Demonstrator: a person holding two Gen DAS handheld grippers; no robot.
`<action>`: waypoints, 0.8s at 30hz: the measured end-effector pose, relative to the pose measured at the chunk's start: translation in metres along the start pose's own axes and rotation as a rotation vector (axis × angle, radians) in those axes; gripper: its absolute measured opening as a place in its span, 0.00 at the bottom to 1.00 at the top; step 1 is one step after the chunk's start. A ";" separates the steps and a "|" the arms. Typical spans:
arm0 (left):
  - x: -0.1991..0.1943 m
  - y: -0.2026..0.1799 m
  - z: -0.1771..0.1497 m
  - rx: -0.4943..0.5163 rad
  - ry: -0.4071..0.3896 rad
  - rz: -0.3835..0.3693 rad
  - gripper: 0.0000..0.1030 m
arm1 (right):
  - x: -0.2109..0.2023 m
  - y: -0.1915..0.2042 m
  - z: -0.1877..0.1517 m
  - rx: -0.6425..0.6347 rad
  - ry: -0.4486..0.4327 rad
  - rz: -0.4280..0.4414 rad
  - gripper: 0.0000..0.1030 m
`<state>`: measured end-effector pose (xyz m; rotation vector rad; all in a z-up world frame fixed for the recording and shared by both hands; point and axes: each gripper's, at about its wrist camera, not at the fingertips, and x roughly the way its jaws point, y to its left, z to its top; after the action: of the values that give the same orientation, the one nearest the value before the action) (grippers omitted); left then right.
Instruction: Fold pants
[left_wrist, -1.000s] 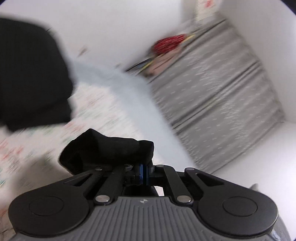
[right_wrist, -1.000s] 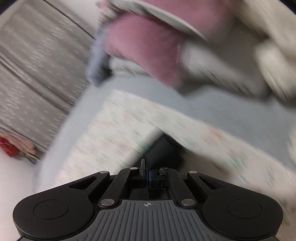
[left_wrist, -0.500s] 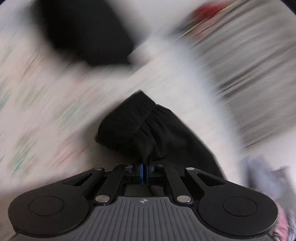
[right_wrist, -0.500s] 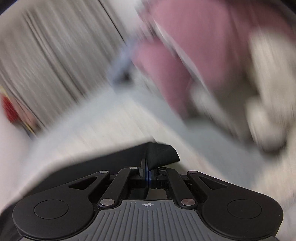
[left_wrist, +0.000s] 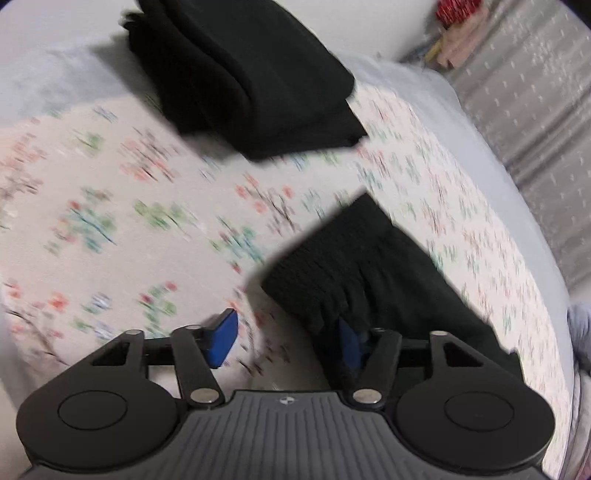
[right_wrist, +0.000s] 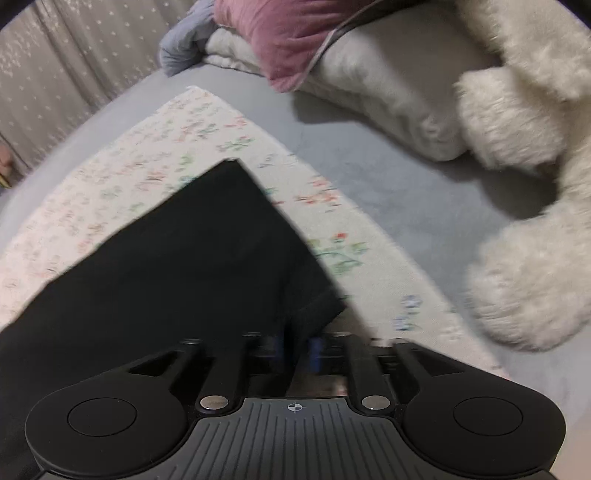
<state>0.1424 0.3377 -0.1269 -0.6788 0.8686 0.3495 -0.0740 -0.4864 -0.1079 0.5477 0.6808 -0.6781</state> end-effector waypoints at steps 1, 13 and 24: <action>-0.008 0.003 0.003 -0.036 -0.049 0.024 0.65 | -0.003 -0.001 0.000 -0.005 -0.027 -0.045 0.36; 0.009 -0.151 -0.036 0.444 -0.086 -0.162 0.67 | 0.003 0.109 0.035 -0.395 -0.189 0.012 0.37; 0.105 -0.140 -0.016 0.344 -0.032 0.028 0.50 | 0.091 0.101 0.066 -0.405 -0.121 -0.015 0.33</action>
<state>0.2725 0.2249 -0.1608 -0.3414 0.8823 0.2273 0.0766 -0.4978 -0.1065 0.1273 0.6862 -0.5626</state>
